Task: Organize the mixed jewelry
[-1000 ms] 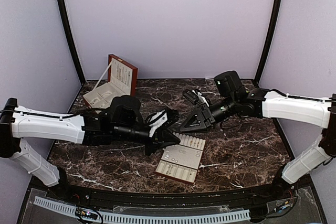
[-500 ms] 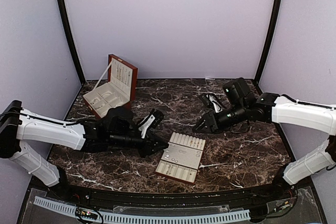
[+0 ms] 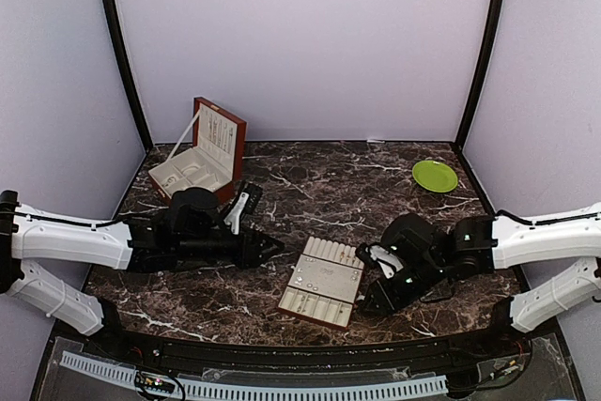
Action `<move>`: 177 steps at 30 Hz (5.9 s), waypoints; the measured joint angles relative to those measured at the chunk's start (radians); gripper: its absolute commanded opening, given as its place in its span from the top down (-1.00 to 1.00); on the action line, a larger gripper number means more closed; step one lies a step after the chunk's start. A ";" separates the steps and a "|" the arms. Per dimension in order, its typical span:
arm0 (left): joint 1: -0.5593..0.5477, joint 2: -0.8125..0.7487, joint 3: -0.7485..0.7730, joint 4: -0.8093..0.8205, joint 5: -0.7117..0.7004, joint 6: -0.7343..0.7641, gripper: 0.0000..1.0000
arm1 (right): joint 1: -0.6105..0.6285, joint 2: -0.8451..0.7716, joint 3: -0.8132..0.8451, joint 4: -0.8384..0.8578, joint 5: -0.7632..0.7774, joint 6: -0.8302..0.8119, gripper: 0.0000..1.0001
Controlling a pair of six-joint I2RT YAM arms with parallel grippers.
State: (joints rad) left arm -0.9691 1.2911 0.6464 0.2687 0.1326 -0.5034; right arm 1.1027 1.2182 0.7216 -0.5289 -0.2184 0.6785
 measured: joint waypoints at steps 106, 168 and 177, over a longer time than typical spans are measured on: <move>0.018 -0.093 -0.034 -0.069 -0.066 -0.077 -0.03 | 0.425 0.390 0.190 -0.148 0.347 0.476 0.65; 0.024 -0.054 -0.028 -0.067 -0.042 -0.076 -0.03 | 0.425 0.440 0.249 -0.216 0.373 0.397 1.00; 0.024 -0.054 -0.028 -0.067 -0.042 -0.076 -0.04 | 0.425 0.440 0.249 -0.226 0.372 0.412 0.81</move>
State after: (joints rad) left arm -0.9451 1.2369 0.6186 0.2016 0.0902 -0.5797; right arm 1.5280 1.6581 0.9703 -0.7547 0.1532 1.0908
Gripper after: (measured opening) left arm 0.516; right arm 0.068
